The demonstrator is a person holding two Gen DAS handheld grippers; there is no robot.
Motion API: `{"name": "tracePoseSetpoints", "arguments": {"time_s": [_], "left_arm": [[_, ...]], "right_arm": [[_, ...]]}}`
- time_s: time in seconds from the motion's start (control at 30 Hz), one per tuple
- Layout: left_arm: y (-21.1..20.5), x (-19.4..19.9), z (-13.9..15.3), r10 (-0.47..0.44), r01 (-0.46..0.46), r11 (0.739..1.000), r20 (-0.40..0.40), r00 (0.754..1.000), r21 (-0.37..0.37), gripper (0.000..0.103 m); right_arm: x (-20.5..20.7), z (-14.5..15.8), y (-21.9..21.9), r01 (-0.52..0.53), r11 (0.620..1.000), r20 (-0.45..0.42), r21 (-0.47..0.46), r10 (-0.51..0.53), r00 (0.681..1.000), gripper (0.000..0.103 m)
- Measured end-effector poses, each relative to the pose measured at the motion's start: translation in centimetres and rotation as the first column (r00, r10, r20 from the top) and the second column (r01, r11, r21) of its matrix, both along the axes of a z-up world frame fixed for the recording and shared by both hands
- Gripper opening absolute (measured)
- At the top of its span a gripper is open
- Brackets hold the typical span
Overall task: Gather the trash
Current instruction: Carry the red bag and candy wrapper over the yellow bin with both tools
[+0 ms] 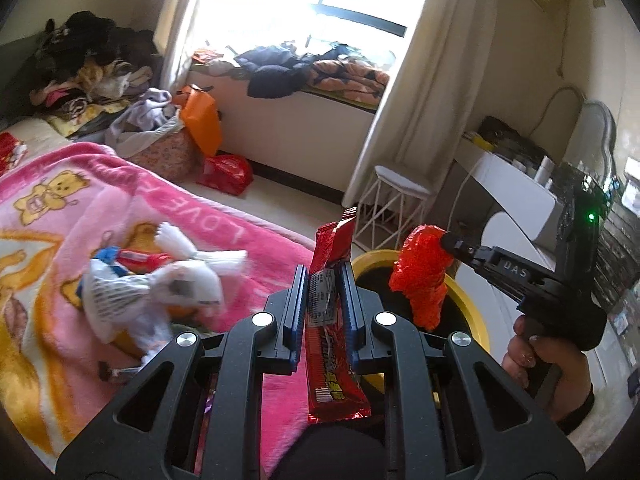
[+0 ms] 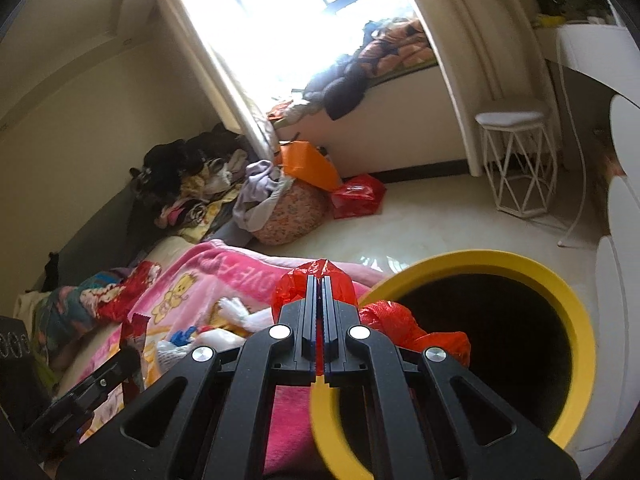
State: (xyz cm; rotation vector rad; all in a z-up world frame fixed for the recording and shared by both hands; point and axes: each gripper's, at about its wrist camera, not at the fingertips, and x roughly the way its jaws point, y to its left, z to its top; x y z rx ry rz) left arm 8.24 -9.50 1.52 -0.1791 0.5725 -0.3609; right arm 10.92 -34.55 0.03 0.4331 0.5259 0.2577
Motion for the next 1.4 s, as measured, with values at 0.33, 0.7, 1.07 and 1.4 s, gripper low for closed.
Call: {"name": "tracePoseSetpoints", "arguments": {"time_s": [0.33,0.7,1.07,1.4], "left_arm": [[-5.3,0.7,-1.8,-0.099,0.1,0.994,-0.024,0.995,0.034,0.012],[-10.3,2.0,-4.0,-0.203,0.205,0.977,-0.048,0.978,0.058,0.012],[-13.0,4.4,-6.7,-0.24,0.249,0.966,-0.108,0.965,0.072,0.02],[-11.0,4.2,-5.9,-0.177,0.179,0.983,-0.075,0.981,0.031,0.077]], "right_arm": [[0.1,-2.6,-5.3,0.107,0.993,-0.066,0.057,-0.104,0.992,0.002],[0.3,-4.8,-8.9,0.181,0.976,-0.126,0.122,-0.166,0.978,0.002],[0.5,-6.2,-10.3,0.212,0.967,-0.195,0.141,-0.183,0.964,0.004],[0.7,-5.6,-9.4,0.219,0.975,-0.186,0.048,-0.207,0.961,0.042]]}}
